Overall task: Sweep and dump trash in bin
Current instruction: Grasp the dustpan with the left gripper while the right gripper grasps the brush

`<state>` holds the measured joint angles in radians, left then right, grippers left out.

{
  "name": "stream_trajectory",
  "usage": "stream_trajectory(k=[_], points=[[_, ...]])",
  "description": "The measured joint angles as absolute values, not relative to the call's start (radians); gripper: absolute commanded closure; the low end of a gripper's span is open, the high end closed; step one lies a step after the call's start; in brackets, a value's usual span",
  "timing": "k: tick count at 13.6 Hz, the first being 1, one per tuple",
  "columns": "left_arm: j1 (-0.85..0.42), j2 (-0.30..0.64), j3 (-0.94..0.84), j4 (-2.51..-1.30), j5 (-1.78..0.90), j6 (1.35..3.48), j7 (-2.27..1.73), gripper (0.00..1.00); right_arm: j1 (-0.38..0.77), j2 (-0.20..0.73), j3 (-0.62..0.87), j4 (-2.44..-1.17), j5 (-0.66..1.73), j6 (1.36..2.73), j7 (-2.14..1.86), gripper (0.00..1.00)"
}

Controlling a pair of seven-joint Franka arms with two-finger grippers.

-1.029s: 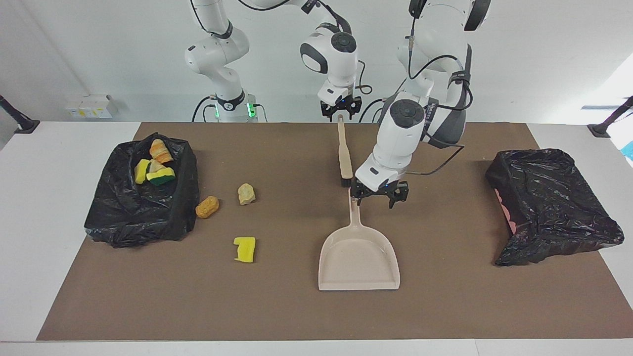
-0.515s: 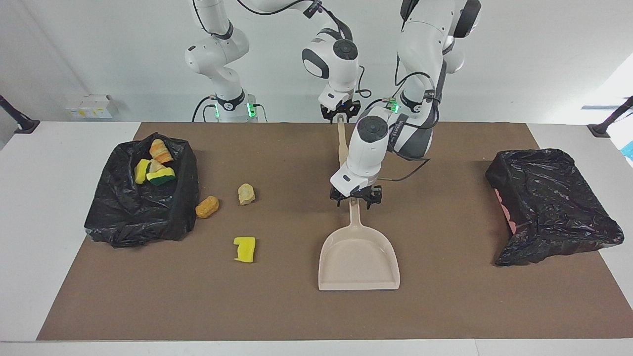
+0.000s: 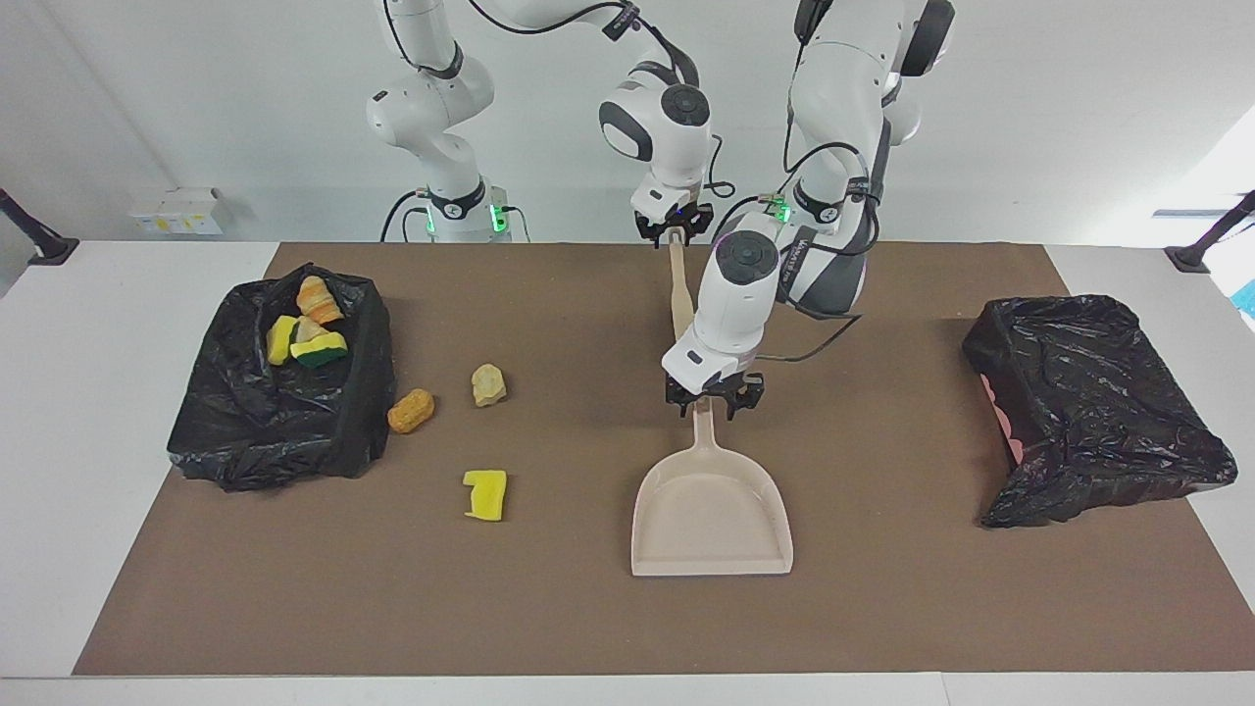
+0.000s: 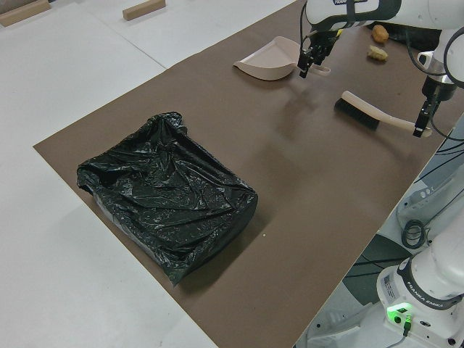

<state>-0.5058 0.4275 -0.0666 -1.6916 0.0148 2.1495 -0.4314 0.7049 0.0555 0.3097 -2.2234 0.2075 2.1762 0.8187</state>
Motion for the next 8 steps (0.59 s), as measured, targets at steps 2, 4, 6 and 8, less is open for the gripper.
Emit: stream_trajectory(k=[2, 4, 6, 8], points=[[-0.506, 0.427, -0.065, -1.691, 0.015, 2.149, -0.431, 1.00, 0.705, 0.060, 0.310, -2.222, 0.208, 2.178, 0.819, 1.00], [-0.505, 0.426, -0.063, -1.690, 0.015, 2.147, -0.431, 1.00, 0.705, 0.061, 0.309, -2.218, 0.209, 2.179, 0.821, 1.00], [-0.500, 0.419, -0.058, -1.687, 0.029, 2.138, -0.426, 1.00, 0.705, 0.061, 0.309, -2.209, 0.209, 2.179, 0.824, 1.00], [-0.487, 0.405, -0.056, -1.680, 0.051, 2.106, -0.388, 1.00, 0.705, 0.060, 0.308, -2.199, 0.209, 2.179, 0.864, 1.00]])
